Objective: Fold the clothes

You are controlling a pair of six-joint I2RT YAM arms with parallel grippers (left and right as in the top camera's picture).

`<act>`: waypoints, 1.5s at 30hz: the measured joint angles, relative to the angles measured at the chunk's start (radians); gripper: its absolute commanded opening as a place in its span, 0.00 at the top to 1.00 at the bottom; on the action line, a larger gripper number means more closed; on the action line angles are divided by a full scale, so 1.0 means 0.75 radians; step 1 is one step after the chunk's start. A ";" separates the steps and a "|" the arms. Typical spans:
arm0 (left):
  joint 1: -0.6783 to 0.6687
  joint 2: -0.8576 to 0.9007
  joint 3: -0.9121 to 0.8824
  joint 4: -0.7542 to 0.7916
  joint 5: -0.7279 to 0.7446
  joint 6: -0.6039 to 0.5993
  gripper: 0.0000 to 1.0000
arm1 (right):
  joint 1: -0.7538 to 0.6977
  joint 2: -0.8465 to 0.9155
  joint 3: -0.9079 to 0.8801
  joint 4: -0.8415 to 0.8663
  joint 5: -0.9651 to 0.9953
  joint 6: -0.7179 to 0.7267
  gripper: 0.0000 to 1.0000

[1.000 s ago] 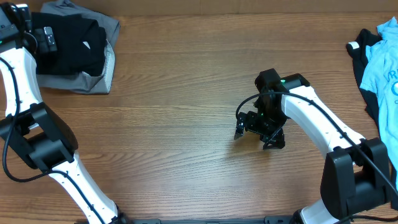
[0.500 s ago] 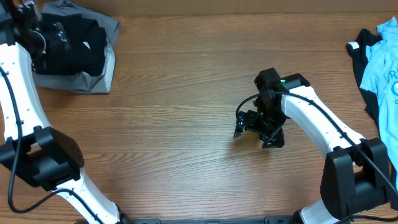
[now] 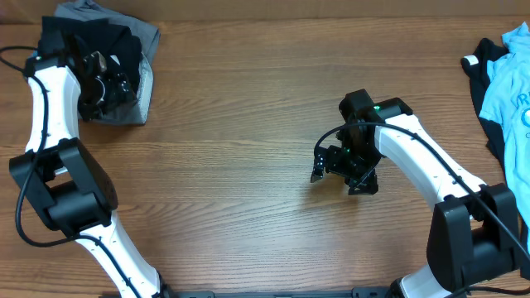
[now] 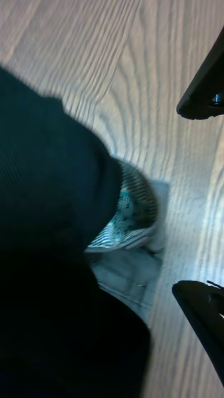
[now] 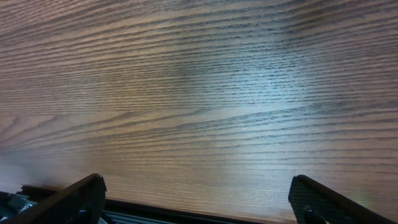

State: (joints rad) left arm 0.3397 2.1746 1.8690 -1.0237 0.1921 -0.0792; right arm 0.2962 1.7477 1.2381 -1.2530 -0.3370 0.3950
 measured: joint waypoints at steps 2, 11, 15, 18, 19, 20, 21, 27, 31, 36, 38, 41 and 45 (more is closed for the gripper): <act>0.000 0.007 -0.023 0.044 -0.005 0.001 0.17 | 0.000 0.000 0.000 0.005 0.000 -0.003 0.02; -0.007 0.009 -0.032 0.155 -0.012 0.001 0.20 | 0.000 0.000 0.000 0.007 0.001 -0.005 0.02; -0.025 0.020 -0.033 0.170 -0.013 0.004 0.21 | 0.000 0.000 0.000 0.007 0.001 -0.005 0.02; -0.054 0.060 -0.033 0.185 -0.013 0.005 0.21 | 0.000 0.000 0.000 0.005 0.001 -0.005 0.02; -0.063 0.075 -0.033 0.193 -0.013 0.005 0.21 | 0.000 0.000 0.000 0.005 0.000 -0.004 0.02; -0.071 0.096 -0.033 0.204 -0.014 0.006 0.22 | 0.000 0.000 0.000 0.005 0.001 -0.005 0.02; -0.079 0.116 -0.033 0.212 -0.017 0.009 0.23 | 0.000 0.000 0.000 0.004 0.001 -0.005 0.02; -0.093 0.153 -0.039 0.229 -0.033 0.027 0.46 | 0.000 0.000 0.000 -0.005 0.000 -0.005 0.02; -0.095 0.151 -0.039 0.228 -0.043 0.036 0.47 | 0.000 0.000 0.000 0.006 0.001 -0.005 0.01; -0.108 0.127 -0.041 0.215 -0.043 0.037 0.45 | 0.000 0.000 0.000 0.006 0.001 -0.005 0.01; -0.121 0.100 -0.041 0.207 -0.043 0.040 0.46 | 0.000 0.000 0.000 0.009 0.000 -0.005 0.01; -0.142 0.061 -0.041 0.193 -0.043 0.045 0.47 | 0.000 0.000 0.000 0.008 0.001 -0.005 0.01; -0.172 0.035 -0.041 0.145 -0.044 0.055 0.56 | 0.000 0.000 0.000 0.009 0.001 -0.005 0.01</act>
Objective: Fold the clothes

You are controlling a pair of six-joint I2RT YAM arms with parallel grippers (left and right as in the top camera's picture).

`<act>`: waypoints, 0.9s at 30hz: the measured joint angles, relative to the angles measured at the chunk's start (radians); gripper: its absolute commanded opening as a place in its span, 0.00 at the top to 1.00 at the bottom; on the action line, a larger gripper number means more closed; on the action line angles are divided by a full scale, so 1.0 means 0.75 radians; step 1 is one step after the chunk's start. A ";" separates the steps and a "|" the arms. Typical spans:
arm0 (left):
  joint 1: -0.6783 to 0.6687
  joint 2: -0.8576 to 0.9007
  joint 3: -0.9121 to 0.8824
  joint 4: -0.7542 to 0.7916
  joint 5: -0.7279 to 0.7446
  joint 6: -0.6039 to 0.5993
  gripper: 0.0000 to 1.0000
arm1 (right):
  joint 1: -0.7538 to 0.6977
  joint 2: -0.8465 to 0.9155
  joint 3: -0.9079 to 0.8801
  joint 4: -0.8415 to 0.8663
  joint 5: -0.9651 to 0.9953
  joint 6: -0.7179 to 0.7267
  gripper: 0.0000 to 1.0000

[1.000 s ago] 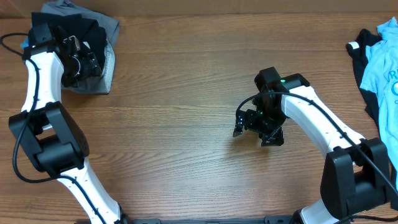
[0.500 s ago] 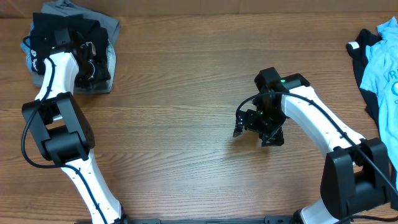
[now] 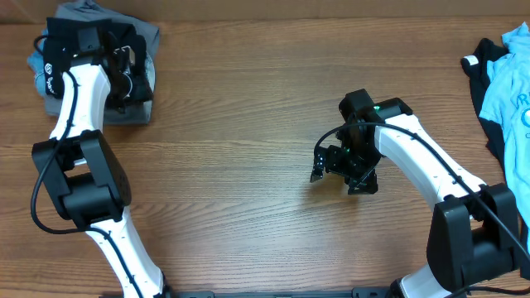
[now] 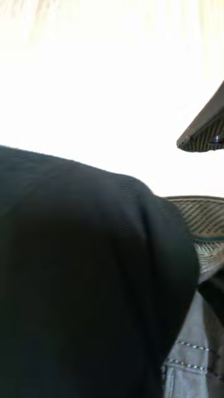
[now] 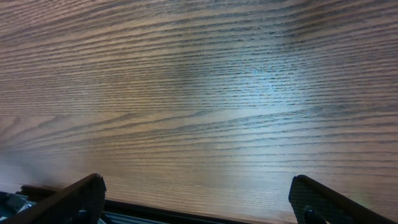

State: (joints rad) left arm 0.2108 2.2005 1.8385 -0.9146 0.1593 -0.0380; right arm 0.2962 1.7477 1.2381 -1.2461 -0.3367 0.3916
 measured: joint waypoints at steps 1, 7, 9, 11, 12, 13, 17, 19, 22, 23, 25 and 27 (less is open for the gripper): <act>-0.005 -0.001 0.000 -0.014 -0.003 0.007 0.56 | 0.000 0.000 0.000 -0.001 0.000 0.000 0.01; -0.031 -0.001 0.000 -0.060 -0.009 0.019 0.42 | 0.000 0.000 0.000 -0.001 0.000 0.000 0.01; -0.033 -0.001 0.000 -0.076 -0.008 0.018 0.42 | 0.000 0.000 0.000 -0.001 0.000 0.000 0.01; -0.033 -0.002 0.000 -0.084 -0.009 0.019 0.41 | 0.000 0.000 0.000 -0.001 0.000 0.000 0.01; -0.033 -0.002 0.000 -0.090 -0.009 0.019 0.41 | 0.000 0.000 0.000 -0.001 0.001 -0.001 0.01; -0.033 -0.002 0.000 -0.098 -0.012 0.019 0.41 | 0.000 0.000 0.000 -0.001 0.000 0.001 0.01; -0.033 -0.002 0.001 -0.134 -0.041 0.018 0.43 | 0.000 0.000 0.000 0.000 -0.001 -0.001 0.01; -0.034 -0.002 0.012 -0.169 -0.080 0.009 0.43 | 0.000 0.000 0.000 -0.001 -0.001 0.000 0.01; -0.034 -0.002 0.055 -0.238 -0.159 -0.026 0.42 | 0.000 0.000 0.000 0.000 0.000 0.000 0.01; -0.034 -0.002 0.074 -0.272 -0.194 -0.043 0.42 | 0.000 0.000 0.000 -0.001 0.000 0.000 0.01; -0.034 -0.002 0.114 -0.334 -0.285 -0.076 0.42 | 0.000 0.000 0.000 -0.001 0.000 0.000 0.01; -0.034 -0.002 0.143 -0.380 -0.369 -0.103 0.41 | 0.000 0.000 0.000 0.000 0.000 0.000 0.01</act>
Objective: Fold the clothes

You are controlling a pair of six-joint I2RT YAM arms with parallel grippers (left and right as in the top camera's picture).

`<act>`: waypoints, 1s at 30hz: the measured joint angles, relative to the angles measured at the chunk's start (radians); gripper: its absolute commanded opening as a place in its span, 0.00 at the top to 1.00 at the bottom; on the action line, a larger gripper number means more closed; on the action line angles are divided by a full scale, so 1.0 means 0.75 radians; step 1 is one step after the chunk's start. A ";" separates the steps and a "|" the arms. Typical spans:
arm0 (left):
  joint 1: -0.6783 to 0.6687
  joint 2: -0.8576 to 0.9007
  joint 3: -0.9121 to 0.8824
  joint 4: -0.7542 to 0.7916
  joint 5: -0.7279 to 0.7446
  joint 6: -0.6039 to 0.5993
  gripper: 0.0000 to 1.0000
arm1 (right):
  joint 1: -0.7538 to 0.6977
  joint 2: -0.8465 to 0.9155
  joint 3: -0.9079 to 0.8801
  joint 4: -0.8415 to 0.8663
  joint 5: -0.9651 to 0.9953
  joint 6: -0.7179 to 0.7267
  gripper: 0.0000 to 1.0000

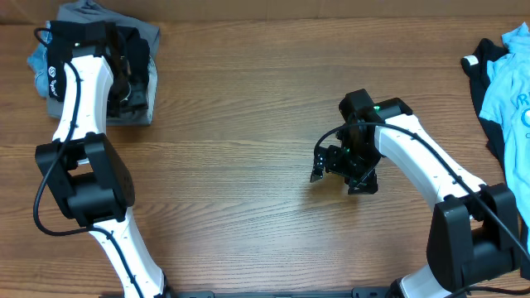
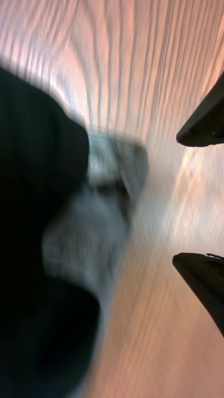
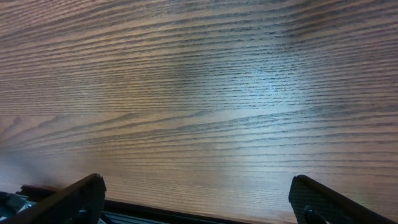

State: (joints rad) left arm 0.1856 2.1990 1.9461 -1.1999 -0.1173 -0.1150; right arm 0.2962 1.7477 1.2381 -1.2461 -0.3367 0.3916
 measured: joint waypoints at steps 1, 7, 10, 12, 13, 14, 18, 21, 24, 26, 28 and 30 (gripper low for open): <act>0.000 0.000 0.017 -0.027 -0.048 -0.014 0.41 | 0.000 0.000 0.000 0.001 0.000 0.001 0.01; 0.000 0.000 0.087 -0.089 -0.200 -0.081 0.75 | 0.000 0.000 0.000 0.000 -0.001 0.000 0.01; -0.001 0.000 0.137 -0.034 -0.221 -0.112 0.94 | 0.000 0.000 0.000 -0.001 0.000 0.000 0.01; 0.000 0.000 0.170 0.066 -0.230 -0.121 0.96 | 0.000 0.000 0.000 0.000 0.000 0.000 0.01; 0.000 0.000 0.183 0.127 -0.234 -0.124 0.96 | 0.000 0.000 0.000 0.000 0.000 -0.001 0.01; 0.000 0.000 0.191 0.183 -0.234 -0.124 0.96 | 0.000 0.000 0.000 0.000 0.000 0.001 0.01; 0.011 0.000 0.199 0.327 -0.239 -0.124 0.96 | 0.000 0.000 0.000 0.000 -0.001 -0.001 0.01; 0.025 0.000 0.199 0.345 -0.238 -0.124 0.96 | 0.000 0.000 0.000 0.001 0.000 -0.001 0.01; 0.047 0.001 0.199 0.338 -0.238 -0.123 0.96 | 0.000 0.000 0.000 0.003 0.000 0.000 0.01; 0.065 0.004 0.199 0.324 -0.231 -0.123 0.95 | 0.000 0.000 0.000 0.008 0.000 0.000 0.01; 0.079 0.016 0.199 0.307 -0.208 -0.123 0.95 | 0.000 0.000 0.000 0.008 -0.001 0.000 0.01; 0.094 0.036 0.200 0.283 -0.168 -0.123 0.94 | 0.000 0.000 0.000 0.008 0.000 0.000 0.01</act>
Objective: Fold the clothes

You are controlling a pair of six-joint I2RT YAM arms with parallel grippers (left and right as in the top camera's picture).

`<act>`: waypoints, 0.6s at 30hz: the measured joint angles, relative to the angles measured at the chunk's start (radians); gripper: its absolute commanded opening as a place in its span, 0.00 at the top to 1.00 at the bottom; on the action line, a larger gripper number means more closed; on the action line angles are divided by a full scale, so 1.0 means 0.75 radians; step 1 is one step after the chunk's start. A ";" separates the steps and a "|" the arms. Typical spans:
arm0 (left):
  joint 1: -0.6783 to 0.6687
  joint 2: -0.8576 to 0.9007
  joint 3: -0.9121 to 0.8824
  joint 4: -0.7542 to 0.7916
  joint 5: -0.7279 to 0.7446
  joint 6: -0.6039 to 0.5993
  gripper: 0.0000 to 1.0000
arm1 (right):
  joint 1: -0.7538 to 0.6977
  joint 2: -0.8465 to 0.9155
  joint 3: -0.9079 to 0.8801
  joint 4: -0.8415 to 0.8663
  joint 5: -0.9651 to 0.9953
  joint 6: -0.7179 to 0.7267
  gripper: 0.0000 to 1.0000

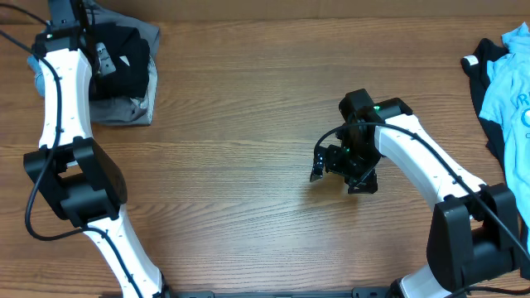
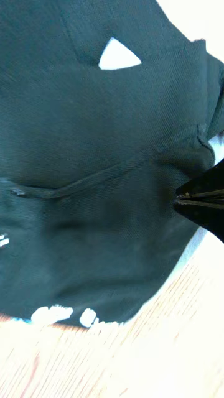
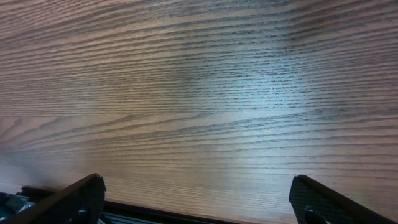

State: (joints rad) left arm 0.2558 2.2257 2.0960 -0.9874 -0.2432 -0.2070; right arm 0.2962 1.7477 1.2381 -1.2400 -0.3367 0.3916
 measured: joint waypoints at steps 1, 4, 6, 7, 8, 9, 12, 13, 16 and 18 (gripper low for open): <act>0.005 0.014 0.000 -0.007 0.017 -0.001 0.94 | 0.000 0.000 0.000 -0.001 -0.001 0.000 0.01; 0.011 0.070 0.001 -0.018 0.048 -0.001 0.94 | -0.001 0.000 0.000 -0.006 0.001 0.000 0.01; 0.011 0.113 0.001 -0.015 0.060 -0.001 0.94 | 0.000 0.000 0.000 -0.012 0.001 0.000 0.01; 0.011 0.133 0.001 -0.013 0.061 -0.001 0.95 | 0.000 0.000 0.000 -0.014 0.000 0.000 0.01; 0.011 0.150 0.001 -0.012 0.061 -0.001 0.95 | 0.000 0.000 0.000 -0.014 0.000 0.000 0.01; 0.012 0.161 0.001 -0.011 0.061 0.001 0.96 | 0.000 0.000 0.000 -0.016 0.000 -0.001 0.01; 0.021 0.171 0.002 -0.015 0.061 0.010 0.96 | 0.000 0.000 0.000 -0.018 0.000 0.000 0.01; 0.024 0.171 0.009 -0.019 0.062 0.010 0.96 | 0.000 0.000 0.000 -0.016 0.000 -0.001 0.01; 0.035 0.170 0.039 -0.031 0.065 0.010 0.96 | 0.000 0.000 0.000 -0.012 0.001 0.001 0.01; 0.038 0.163 0.059 -0.035 0.065 0.011 0.95 | -0.001 0.000 0.000 -0.009 0.001 -0.001 0.01</act>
State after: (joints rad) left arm 0.2844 2.3482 2.1403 -1.0138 -0.1944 -0.1989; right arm 0.2958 1.7477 1.2381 -1.2465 -0.3363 0.3908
